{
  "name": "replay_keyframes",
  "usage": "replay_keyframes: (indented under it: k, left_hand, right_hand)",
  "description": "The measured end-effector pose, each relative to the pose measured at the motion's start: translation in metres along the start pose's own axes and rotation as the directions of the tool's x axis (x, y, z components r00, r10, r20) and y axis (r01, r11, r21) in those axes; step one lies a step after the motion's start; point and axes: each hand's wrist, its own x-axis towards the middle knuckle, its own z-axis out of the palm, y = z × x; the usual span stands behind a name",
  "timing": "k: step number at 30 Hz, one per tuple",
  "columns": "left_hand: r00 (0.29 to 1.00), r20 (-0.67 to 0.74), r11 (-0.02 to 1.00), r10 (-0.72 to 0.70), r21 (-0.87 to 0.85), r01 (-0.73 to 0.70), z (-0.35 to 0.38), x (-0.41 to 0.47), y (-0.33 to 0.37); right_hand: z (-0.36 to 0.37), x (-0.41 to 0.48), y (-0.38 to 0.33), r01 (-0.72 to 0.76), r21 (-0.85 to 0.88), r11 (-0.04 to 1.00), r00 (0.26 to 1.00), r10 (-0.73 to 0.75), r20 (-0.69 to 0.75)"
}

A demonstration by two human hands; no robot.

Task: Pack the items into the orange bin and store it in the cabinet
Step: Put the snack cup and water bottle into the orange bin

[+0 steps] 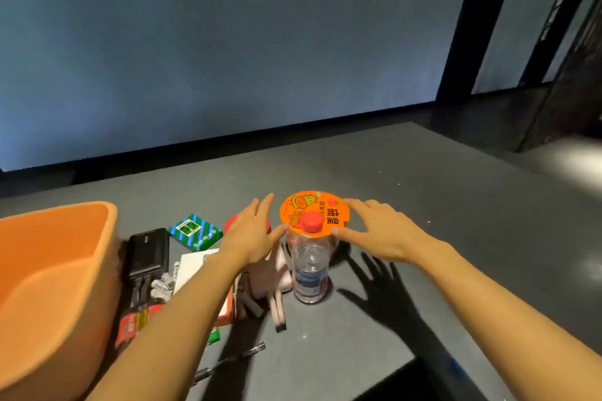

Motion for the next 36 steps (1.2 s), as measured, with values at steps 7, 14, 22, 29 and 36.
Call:
replay_keyframes:
  k: [7, 14, 22, 29, 36]
  left_hand:
    - [0.993, 0.118, 0.949, 0.020, -0.314, 0.018, 0.021, 0.039, 0.006]
    - [0.971, 0.239, 0.865, 0.022, -0.491, 0.101, 0.037, 0.059, 0.009]
    - [0.994, 0.101, 0.761, -0.039, -0.642, 0.095, 0.043, 0.081, 0.013]
    - [0.978, 0.210, 0.852, -0.003, -0.512, 0.113, 0.048, 0.086, 0.009]
    - [0.995, -0.071, 0.861, -0.062, -0.508, 0.017, 0.039, 0.082, 0.012]
  right_hand:
    - [-0.003, 0.034, 0.011, 0.171, 0.073, 0.983, 0.985, -0.169, -0.041]
    - [0.003, 0.058, 0.024, 0.211, 0.109, 0.971, 0.977, -0.206, -0.054]
    - [0.014, 0.076, 0.038, 0.145, 0.108, 0.983, 0.989, -0.148, 0.013]
    - [0.026, 0.089, 0.040, 0.102, 0.100, 0.990, 0.994, -0.106, 0.038]
    - [0.015, 0.089, 0.040, 0.142, 0.095, 0.985, 0.990, -0.140, -0.027]
